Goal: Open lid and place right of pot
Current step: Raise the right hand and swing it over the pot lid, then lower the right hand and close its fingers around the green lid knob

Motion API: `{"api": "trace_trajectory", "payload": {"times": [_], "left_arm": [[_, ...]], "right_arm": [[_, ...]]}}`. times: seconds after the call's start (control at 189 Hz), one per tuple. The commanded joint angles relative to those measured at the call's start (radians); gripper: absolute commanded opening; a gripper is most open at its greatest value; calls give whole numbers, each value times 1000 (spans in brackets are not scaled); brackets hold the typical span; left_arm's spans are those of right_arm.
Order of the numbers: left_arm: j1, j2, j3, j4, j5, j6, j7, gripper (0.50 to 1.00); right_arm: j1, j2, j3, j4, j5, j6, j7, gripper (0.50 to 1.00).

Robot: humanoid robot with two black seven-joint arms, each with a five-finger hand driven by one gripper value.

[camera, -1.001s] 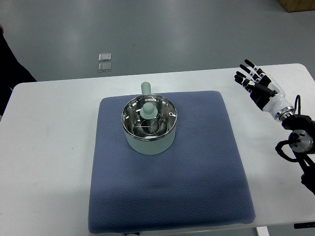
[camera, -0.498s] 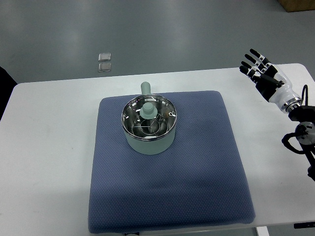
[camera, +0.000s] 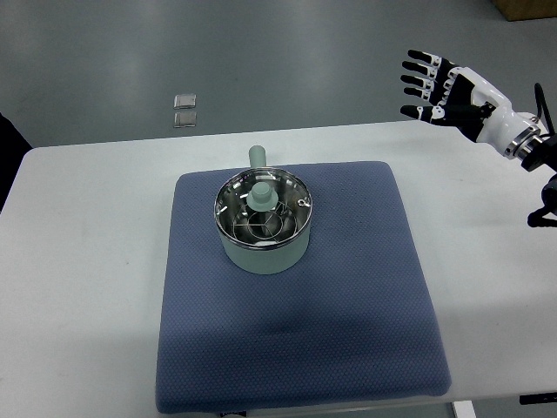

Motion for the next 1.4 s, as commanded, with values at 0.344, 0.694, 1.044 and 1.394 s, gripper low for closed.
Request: {"api": "trace_trajectory", "payload": {"times": [0.344, 0.694, 1.044, 1.394], "left_arm": [[0, 0, 0, 0, 0, 0, 0, 1000], [0, 0, 0, 0, 0, 0, 0, 1000], [0, 0, 0, 0, 0, 0, 0, 1000], [0, 0, 0, 0, 0, 0, 0, 1000]], "right_arm": [[532, -49, -653, 102, -140, -39, 61, 915], [740, 123, -963, 120, -382, -297, 64, 915], [832, 214, -1152, 120, -388, -493, 64, 911], [832, 241, -1216, 123, -393, -501, 64, 907]]}}
